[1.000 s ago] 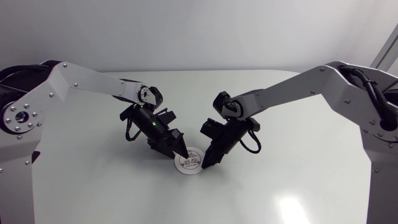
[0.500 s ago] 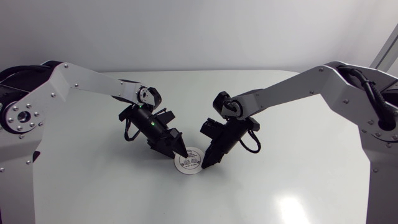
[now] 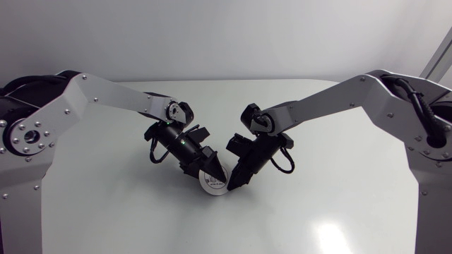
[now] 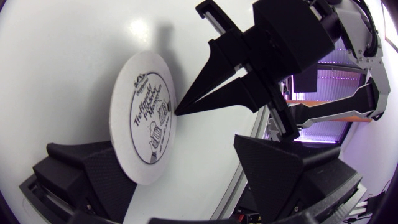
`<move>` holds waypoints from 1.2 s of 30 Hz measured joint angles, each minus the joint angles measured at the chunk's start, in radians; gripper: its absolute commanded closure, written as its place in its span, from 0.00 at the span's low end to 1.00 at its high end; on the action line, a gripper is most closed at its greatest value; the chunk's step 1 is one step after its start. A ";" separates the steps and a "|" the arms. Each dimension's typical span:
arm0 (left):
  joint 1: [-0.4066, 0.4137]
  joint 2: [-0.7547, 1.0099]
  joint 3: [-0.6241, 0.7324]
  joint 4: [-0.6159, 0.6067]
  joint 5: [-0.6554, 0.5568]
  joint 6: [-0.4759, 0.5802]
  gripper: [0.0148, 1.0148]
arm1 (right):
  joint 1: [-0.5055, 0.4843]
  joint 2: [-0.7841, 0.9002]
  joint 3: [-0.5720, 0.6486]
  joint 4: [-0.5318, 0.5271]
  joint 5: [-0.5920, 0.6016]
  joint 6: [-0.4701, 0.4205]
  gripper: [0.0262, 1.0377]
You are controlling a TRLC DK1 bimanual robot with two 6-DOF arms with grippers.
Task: Turn the coaster over.
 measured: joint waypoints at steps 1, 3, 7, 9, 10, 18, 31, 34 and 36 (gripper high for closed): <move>0.000 0.000 0.000 0.000 0.000 0.000 0.30 | 0.000 0.000 0.000 0.000 0.000 0.000 0.98; 0.006 0.002 0.000 0.001 0.000 -0.002 0.58 | 0.000 0.000 0.000 0.000 -0.001 0.000 0.98; 0.033 0.002 0.000 0.030 -0.004 -0.012 0.82 | -0.001 0.000 0.000 0.003 0.000 0.000 0.98; 0.050 0.002 0.000 0.037 -0.005 -0.012 0.87 | -0.001 0.000 0.000 0.003 -0.001 0.000 0.98; 0.058 0.002 -0.002 0.042 -0.006 -0.012 0.88 | -0.001 0.000 0.000 0.003 -0.001 0.000 0.98; 0.043 0.002 -0.042 0.068 -0.032 -0.010 0.99 | -0.001 -0.001 -0.001 0.008 -0.001 0.000 0.98; 0.002 -0.216 -0.156 0.126 -0.244 0.025 1.00 | -0.019 -0.130 -0.116 0.038 0.051 0.000 0.04; 0.012 -0.332 -0.190 0.160 -0.343 0.052 1.00 | -0.035 -0.193 -0.135 0.038 0.063 0.000 0.04; 0.013 -0.434 -0.232 0.219 -0.451 0.079 1.00 | -0.041 -0.237 -0.148 0.042 0.083 0.000 0.04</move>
